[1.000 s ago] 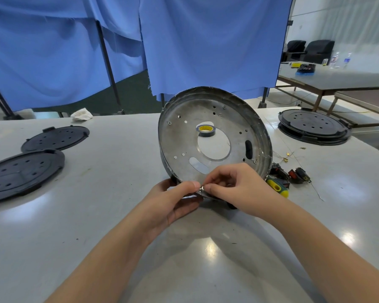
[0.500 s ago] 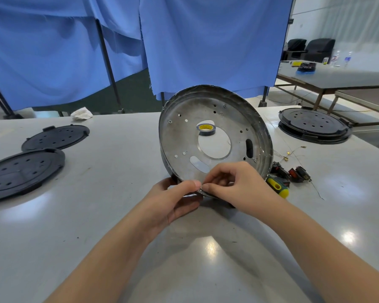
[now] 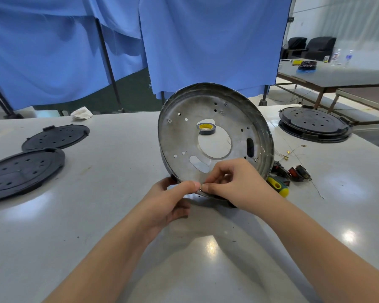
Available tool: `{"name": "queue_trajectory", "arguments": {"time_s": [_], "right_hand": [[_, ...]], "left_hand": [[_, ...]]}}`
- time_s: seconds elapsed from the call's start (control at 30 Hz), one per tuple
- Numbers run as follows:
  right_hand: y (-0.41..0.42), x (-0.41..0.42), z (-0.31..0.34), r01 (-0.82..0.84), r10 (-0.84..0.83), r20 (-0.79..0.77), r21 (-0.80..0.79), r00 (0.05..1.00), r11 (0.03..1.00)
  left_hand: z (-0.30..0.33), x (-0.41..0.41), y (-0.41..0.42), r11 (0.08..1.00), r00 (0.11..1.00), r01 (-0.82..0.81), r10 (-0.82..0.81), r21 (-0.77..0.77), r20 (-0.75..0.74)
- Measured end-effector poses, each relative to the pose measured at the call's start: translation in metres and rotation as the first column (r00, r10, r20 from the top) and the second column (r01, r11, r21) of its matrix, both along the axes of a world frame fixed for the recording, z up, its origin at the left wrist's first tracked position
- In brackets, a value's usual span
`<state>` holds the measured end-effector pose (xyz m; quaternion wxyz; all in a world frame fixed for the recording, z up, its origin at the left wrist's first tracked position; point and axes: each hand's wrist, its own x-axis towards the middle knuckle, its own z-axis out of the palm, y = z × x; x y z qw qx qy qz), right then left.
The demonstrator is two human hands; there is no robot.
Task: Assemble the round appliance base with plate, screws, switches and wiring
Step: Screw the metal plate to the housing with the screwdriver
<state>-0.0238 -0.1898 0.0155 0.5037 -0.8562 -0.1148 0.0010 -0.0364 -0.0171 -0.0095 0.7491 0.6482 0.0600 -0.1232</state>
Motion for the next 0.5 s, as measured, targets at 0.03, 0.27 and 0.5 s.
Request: {"name": "queue_trajectory", "arguments": {"time_s": [0.03,0.27,0.5], "right_hand": [[0.000,0.001,0.001,-0.006,0.006,0.006,-0.012,1.000,1.000],[-0.004,0.002,0.001,-0.034,0.033,0.012,0.004,0.999,0.999],[-0.028,0.008,0.031,-0.009,0.008,0.049,0.021,0.999,1.000]], "left_hand": [[0.000,-0.001,0.000,1.000,1.000,-0.002,0.002,0.017,0.002],[0.001,0.003,0.001,0.999,1.000,0.003,-0.003,0.045,-0.001],[0.006,0.006,0.003,0.989,0.989,-0.074,0.057,-0.125,-0.135]]}}
